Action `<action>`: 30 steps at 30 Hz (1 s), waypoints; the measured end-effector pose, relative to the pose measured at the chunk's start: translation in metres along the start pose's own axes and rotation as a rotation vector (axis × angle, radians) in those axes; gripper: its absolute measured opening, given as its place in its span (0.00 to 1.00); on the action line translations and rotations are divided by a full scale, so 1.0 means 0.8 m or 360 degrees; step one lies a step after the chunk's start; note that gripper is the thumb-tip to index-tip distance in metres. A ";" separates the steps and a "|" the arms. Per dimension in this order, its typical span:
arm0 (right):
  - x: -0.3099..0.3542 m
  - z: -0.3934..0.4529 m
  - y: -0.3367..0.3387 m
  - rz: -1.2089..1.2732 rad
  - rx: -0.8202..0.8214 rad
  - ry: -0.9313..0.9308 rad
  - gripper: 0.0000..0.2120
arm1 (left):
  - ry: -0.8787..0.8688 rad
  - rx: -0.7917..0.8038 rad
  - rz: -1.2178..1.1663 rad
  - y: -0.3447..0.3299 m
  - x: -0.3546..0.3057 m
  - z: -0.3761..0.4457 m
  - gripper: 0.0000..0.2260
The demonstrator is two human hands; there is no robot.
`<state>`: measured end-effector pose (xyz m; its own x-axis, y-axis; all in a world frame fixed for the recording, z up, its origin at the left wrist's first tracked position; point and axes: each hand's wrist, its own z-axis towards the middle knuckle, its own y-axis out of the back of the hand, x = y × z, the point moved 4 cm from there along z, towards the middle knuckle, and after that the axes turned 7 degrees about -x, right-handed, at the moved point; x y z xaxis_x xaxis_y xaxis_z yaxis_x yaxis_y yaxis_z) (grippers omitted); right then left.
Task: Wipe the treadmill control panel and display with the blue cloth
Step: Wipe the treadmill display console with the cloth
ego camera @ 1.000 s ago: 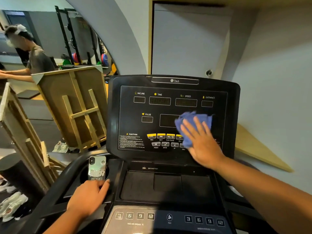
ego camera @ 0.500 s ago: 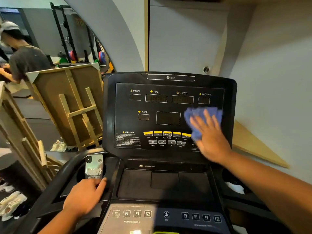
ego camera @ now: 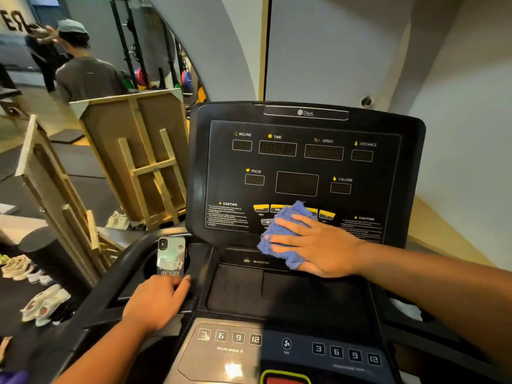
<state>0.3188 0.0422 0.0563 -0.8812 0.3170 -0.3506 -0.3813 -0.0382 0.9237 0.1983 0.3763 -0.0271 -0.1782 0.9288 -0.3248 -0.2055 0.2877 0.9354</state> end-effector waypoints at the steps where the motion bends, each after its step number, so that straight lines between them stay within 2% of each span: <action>1: 0.006 0.021 -0.003 0.0048 -0.0009 -0.0013 0.26 | -0.0009 -0.0006 0.0018 -0.002 0.001 0.000 0.25; 6: 0.023 0.065 -0.007 0.0175 -0.0025 -0.0118 0.26 | -0.0006 0.0014 0.0031 -0.003 0.001 0.001 0.25; 10: 0.004 -0.004 0.004 0.0130 0.0058 -0.0063 0.26 | -0.0010 0.0014 0.0029 -0.003 0.001 0.000 0.24; 14: -0.009 -0.039 0.000 0.0212 0.0170 -0.0226 0.29 | -0.0019 0.0011 0.0005 -0.002 0.000 0.000 0.24; 19: 0.022 0.066 -0.009 0.0072 0.0013 0.0013 0.27 | -0.0007 0.0009 -0.0045 -0.001 0.001 0.000 0.24; 22: 0.045 0.154 -0.009 0.0157 -0.0095 -0.0016 0.29 | -0.0014 -0.0028 -0.0036 -0.002 0.002 -0.001 0.25; 24: 0.046 0.171 -0.007 0.0155 -0.0121 -0.0042 0.30 | -0.0024 -0.0038 -0.0047 -0.002 0.001 -0.001 0.25; 30: 0.015 0.045 -0.006 0.0085 0.0029 -0.0127 0.30 | -0.0004 -0.0003 -0.0075 -0.002 0.002 -0.002 0.24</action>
<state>0.3196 0.0803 0.0533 -0.8749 0.3896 -0.2877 -0.3282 -0.0399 0.9438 0.1971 0.3770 -0.0291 -0.1660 0.9149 -0.3681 -0.2155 0.3306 0.9189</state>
